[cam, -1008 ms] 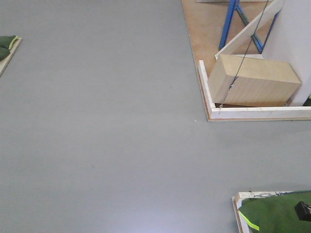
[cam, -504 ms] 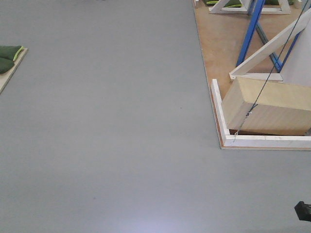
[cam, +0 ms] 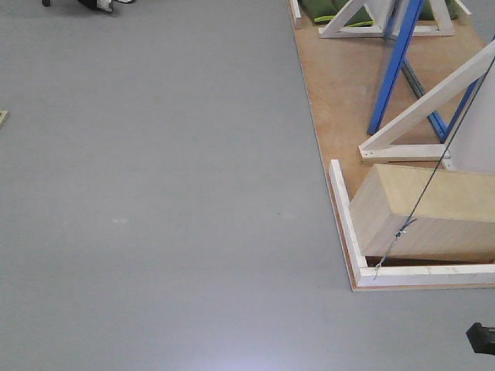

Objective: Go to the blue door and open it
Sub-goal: 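Drive the base forward and turn toward the blue door frame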

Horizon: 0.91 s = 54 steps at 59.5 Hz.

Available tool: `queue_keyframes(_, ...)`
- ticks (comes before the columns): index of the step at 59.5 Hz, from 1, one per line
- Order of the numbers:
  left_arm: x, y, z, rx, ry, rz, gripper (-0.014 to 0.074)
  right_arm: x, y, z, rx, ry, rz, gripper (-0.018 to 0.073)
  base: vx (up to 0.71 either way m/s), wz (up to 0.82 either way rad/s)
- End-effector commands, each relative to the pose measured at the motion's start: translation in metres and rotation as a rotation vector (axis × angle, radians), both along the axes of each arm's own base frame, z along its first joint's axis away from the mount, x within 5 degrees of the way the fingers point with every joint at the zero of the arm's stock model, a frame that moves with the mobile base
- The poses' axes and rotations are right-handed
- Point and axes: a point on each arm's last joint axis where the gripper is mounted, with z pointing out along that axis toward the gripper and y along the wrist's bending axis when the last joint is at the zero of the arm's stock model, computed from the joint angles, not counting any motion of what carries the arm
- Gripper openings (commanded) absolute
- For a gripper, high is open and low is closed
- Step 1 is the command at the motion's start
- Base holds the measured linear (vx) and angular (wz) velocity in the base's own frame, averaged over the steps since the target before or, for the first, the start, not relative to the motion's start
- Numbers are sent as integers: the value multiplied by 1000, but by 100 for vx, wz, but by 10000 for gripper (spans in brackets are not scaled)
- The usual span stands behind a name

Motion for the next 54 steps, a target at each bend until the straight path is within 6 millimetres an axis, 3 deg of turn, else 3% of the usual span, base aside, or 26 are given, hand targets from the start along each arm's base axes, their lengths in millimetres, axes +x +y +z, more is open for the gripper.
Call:
queue_keyframes(1,-3,-1,17,-4,-128,-6,73,0,0,8,-17,-99,6,-1,46,-6)
queue_keyframes(54,-3,-1,18,-4,-128,-6,73,0,0,8,-17,-99,6,-1,46,2)
